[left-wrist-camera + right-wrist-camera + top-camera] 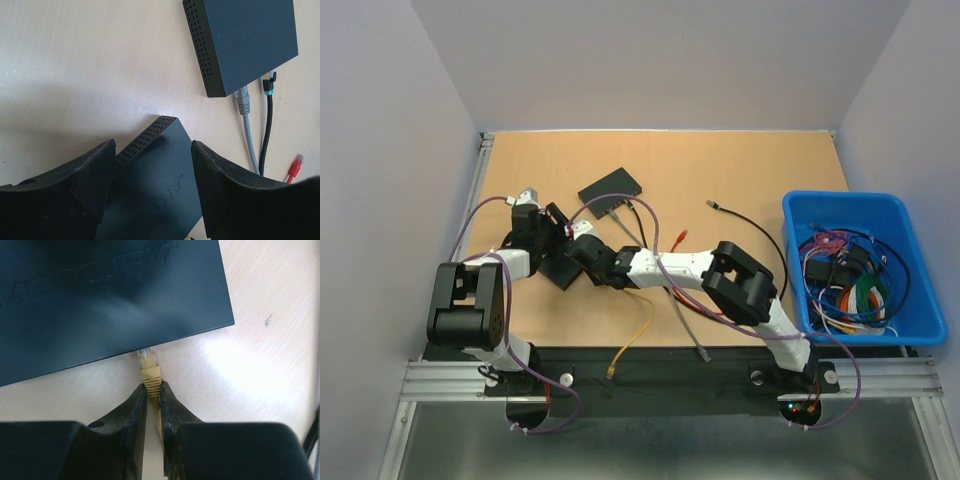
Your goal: Insert the plug into the switch port
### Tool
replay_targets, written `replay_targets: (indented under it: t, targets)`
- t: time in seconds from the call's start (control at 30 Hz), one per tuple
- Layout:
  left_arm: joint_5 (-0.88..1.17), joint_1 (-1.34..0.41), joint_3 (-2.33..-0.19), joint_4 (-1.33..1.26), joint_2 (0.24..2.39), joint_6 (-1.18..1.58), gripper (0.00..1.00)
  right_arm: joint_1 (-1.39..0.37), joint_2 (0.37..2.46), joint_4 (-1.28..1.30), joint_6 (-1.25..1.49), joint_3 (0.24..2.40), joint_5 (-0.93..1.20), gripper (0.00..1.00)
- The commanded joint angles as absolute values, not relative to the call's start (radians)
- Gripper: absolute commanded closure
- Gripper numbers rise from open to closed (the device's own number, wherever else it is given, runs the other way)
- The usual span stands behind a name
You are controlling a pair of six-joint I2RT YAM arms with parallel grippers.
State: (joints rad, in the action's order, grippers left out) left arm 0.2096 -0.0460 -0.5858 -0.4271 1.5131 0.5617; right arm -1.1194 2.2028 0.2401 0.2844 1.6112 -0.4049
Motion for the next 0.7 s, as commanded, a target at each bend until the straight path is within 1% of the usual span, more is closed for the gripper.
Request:
replay_targets:
  t: [0.0,0.2,0.3,0.37,0.4,0.5,0.67]
  targets:
    - [0.311,-0.103,-0.56,-0.356,1.496,0.583,0.28,-1.086,2.263,0.156,0.235,1.749,-0.403,0.99]
    - [0.336,-0.123,-0.555,-0.365,1.515,0.589,0.28,-1.085,2.302,0.155,0.172,1.873,-0.377,1.0]
    - [0.344,-0.127,-0.552,-0.374,1.529,0.594,0.29,-1.083,2.31,0.131,0.14,1.887,-0.336,1.0]
    - [0.35,-0.129,-0.552,-0.38,1.54,0.595,0.29,-1.081,2.29,0.056,0.12,1.852,-0.319,1.0]
    - [0.359,-0.129,-0.549,-0.39,1.546,0.598,0.28,-1.083,2.254,-0.04,0.117,1.786,-0.295,1.0]
    - [0.373,-0.13,-0.542,-0.408,1.557,0.607,0.28,-1.08,2.2,-0.193,0.098,1.654,-0.253,1.0]
    - [0.351,-0.129,-0.548,-0.41,1.546,0.609,0.28,-1.08,2.158,-0.204,0.084,1.582,-0.311,0.99]
